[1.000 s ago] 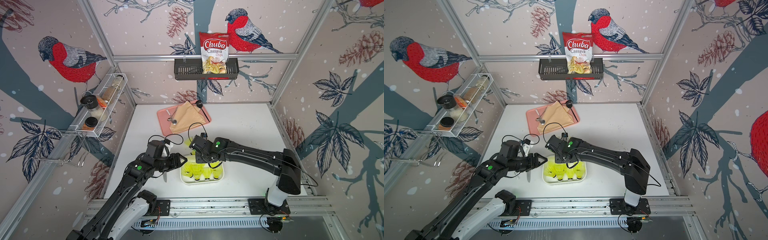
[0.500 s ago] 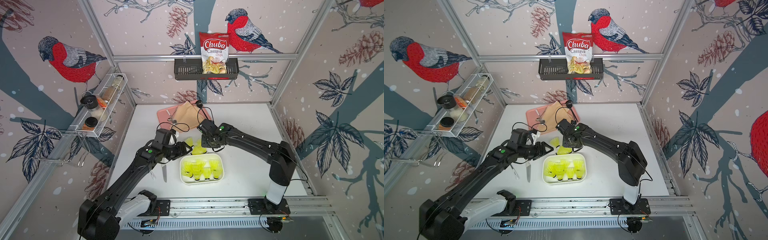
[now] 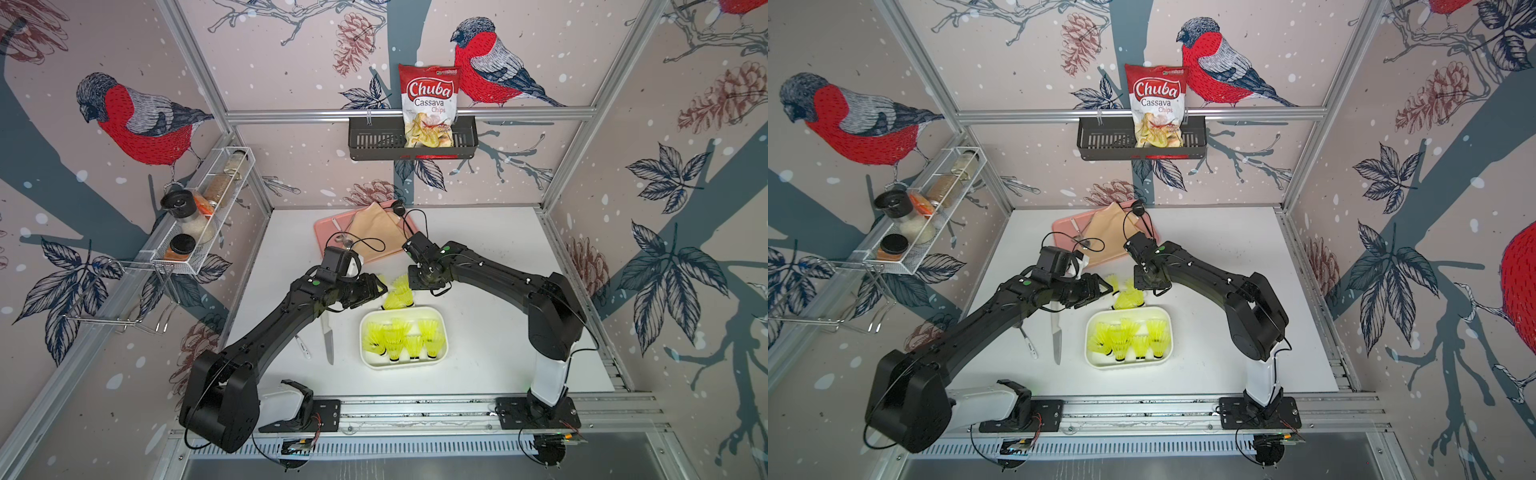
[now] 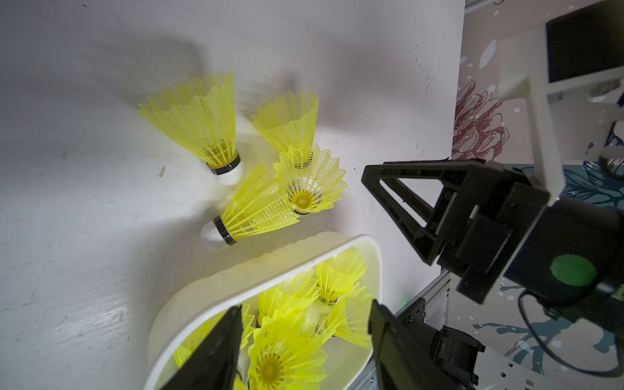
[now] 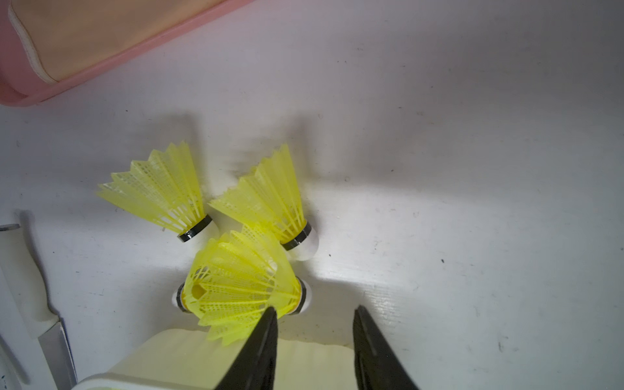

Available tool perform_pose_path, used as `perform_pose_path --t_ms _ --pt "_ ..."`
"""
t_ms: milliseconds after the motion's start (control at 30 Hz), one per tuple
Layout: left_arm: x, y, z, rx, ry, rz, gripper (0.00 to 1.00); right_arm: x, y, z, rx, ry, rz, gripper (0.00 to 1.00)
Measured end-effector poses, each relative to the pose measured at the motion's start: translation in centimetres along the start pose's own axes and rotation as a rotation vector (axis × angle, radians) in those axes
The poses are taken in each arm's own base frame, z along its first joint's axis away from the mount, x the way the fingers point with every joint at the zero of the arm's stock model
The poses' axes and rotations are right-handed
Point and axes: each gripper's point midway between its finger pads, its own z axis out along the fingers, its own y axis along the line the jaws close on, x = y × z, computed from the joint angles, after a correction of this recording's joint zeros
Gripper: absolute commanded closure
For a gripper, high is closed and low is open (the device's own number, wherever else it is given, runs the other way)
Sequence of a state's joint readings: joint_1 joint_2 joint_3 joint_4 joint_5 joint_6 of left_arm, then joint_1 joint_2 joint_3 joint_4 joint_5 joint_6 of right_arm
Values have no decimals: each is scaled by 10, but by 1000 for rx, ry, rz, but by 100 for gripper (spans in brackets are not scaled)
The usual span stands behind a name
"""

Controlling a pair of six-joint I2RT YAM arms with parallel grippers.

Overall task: Put the shuttlecocks into the storage box
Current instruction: Pick up the shuttlecock at the center of the board.

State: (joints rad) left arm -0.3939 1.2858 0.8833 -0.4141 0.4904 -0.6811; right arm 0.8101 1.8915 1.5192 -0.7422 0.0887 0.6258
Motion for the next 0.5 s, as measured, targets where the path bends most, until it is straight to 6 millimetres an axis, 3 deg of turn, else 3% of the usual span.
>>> perform_pose_path --t_ms 267,500 --pt "-5 3 13 -1 14 0 38 -4 -11 29 -20 63 -87 61" --pt "-8 2 16 7 12 6 38 -3 0 49 -59 104 -155 60"
